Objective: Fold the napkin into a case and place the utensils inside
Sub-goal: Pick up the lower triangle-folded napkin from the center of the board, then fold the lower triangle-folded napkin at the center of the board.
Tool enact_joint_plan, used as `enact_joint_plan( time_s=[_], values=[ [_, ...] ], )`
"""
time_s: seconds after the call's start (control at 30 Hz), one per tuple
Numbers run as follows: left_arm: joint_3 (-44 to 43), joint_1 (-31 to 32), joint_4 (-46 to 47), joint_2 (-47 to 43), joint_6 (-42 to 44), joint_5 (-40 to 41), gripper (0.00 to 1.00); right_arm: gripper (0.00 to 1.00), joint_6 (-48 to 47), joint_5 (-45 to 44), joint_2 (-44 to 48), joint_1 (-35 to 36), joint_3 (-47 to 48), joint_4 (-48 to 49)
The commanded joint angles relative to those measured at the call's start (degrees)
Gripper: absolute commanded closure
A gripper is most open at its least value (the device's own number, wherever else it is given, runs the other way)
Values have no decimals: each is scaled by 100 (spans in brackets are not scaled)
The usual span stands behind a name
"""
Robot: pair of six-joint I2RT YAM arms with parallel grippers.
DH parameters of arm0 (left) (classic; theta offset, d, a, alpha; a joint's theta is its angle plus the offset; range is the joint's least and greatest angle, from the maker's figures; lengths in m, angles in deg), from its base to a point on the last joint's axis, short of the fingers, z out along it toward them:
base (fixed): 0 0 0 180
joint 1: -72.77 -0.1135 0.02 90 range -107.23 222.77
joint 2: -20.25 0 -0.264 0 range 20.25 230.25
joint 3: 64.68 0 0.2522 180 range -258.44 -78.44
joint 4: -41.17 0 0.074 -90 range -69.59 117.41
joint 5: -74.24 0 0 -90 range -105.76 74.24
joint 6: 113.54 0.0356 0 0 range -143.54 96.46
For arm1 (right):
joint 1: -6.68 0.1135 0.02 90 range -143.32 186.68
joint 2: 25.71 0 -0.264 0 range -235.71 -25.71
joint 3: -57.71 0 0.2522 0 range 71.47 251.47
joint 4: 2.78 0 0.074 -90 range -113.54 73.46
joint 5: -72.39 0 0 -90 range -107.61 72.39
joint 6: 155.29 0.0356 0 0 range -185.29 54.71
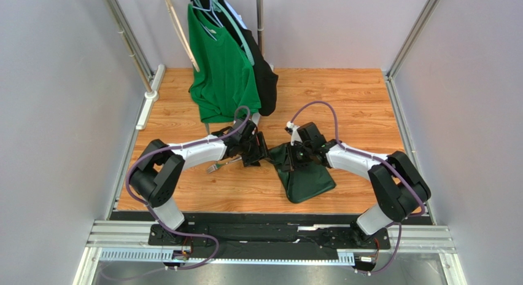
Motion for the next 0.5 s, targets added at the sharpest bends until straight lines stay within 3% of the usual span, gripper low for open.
enact_joint_plan(
  time_s=[0.0, 0.2, 0.4, 0.47],
  values=[
    [-431, 253, -466, -497, 769, 729, 33, 100, 55, 1580, -30, -358, -366, 894],
    [-721, 553, -677, -708, 1182, 1169, 37, 100, 380, 2249, -259, -806, -648, 1525],
    [-854, 913, -845, -559, 1517, 1249, 56, 100, 548, 2611, -487, -1167, -772, 1792],
    [-810, 949, -818, -497, 1500, 1240, 67, 100, 556, 2655, -514, -1281, -746, 1721]
  ],
)
